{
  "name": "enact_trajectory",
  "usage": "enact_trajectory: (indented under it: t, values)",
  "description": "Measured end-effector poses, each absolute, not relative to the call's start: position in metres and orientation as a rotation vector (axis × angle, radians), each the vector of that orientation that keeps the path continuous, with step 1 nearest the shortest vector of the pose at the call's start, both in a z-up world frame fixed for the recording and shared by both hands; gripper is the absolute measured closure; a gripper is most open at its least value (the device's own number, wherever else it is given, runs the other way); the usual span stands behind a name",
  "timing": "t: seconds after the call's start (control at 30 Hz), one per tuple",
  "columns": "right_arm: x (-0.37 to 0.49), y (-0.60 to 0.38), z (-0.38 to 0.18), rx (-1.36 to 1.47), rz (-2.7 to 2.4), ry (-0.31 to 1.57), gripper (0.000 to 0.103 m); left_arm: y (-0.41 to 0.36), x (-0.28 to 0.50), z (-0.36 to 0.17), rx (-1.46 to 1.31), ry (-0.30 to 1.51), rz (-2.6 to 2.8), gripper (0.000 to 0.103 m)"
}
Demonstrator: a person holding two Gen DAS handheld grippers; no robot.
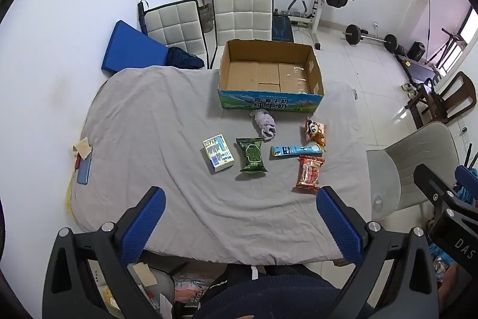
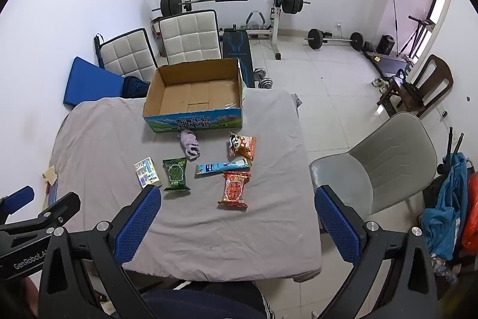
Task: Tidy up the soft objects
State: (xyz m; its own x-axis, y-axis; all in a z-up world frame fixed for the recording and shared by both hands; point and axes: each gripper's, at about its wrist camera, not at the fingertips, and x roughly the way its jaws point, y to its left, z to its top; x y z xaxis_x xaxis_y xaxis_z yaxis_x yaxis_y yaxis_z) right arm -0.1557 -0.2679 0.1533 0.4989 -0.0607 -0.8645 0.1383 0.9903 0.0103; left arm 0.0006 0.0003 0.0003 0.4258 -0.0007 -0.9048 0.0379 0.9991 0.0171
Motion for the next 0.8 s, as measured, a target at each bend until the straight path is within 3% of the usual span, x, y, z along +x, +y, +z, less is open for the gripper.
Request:
enact_trajectory:
  t: [0.8]
  values:
    - [-0.144, -0.257, 0.149, 0.056, -0.111, 1.048, 0.0, 0.009, 0.011, 0.0, 0.024, 1.129, -0.008, 0.0]
